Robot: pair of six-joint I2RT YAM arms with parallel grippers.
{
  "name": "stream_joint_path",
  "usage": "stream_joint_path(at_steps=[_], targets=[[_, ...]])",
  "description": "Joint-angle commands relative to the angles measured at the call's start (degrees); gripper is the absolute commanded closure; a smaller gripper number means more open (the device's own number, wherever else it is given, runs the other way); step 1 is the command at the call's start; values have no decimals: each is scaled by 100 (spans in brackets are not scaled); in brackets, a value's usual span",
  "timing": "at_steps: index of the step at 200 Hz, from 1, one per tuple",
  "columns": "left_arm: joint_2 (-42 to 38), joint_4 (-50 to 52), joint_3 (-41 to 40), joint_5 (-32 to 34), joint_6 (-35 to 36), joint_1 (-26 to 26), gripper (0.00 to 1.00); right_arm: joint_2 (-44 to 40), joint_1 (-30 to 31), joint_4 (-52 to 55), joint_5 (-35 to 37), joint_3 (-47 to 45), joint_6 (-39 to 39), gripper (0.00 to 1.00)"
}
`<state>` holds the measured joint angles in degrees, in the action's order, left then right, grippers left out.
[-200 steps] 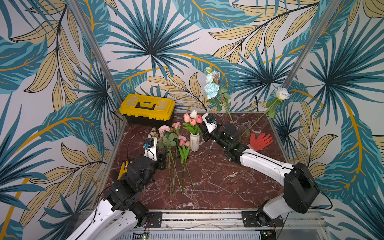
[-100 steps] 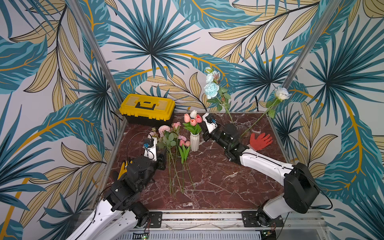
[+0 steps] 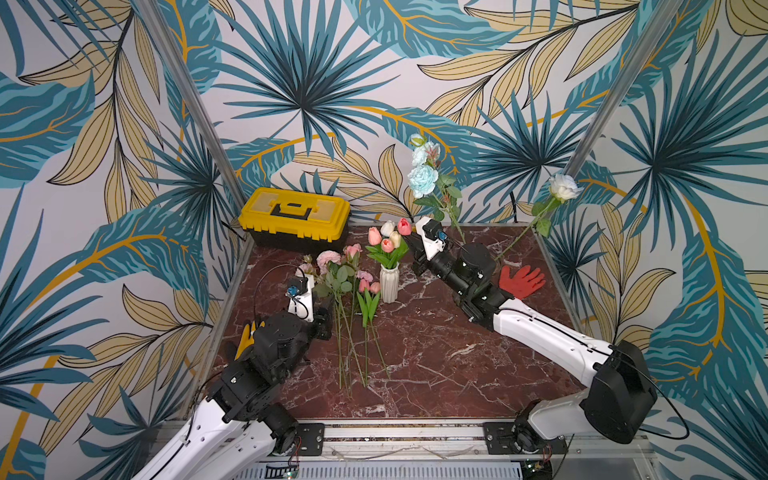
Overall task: Pick out pink flowers from the vase
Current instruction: Pick up the flower from the vase, then place the flower at the center of the board.
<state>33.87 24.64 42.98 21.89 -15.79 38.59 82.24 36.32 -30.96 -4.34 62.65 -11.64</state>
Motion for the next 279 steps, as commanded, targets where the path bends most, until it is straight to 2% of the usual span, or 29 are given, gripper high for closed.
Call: stream_joint_path(at_steps=[1, 61, 105, 157, 197, 279], targets=[[12, -149, -159, 61, 95, 16, 55, -176, 10, 177, -104, 226, -67, 98], [15, -158, -159, -150, 145, 13, 55, -621, 15, 992, -131, 724, -143, 100], [12, -207, -170, -717, 401, 15, 48, -1117, 18, 1424, -164, 972, -98, 100], [21, -233, -185, -1291, 525, 15, 46, -1537, 20, 1969, -439, 1122, -75, 100], [102, -268, -193, -1318, 437, 14, 46, -1591, 18, 1594, -334, 687, -115, 100], [91, -279, -246, -1260, 401, 11, 46, -866, 15, 887, -549, 431, 106, 100]])
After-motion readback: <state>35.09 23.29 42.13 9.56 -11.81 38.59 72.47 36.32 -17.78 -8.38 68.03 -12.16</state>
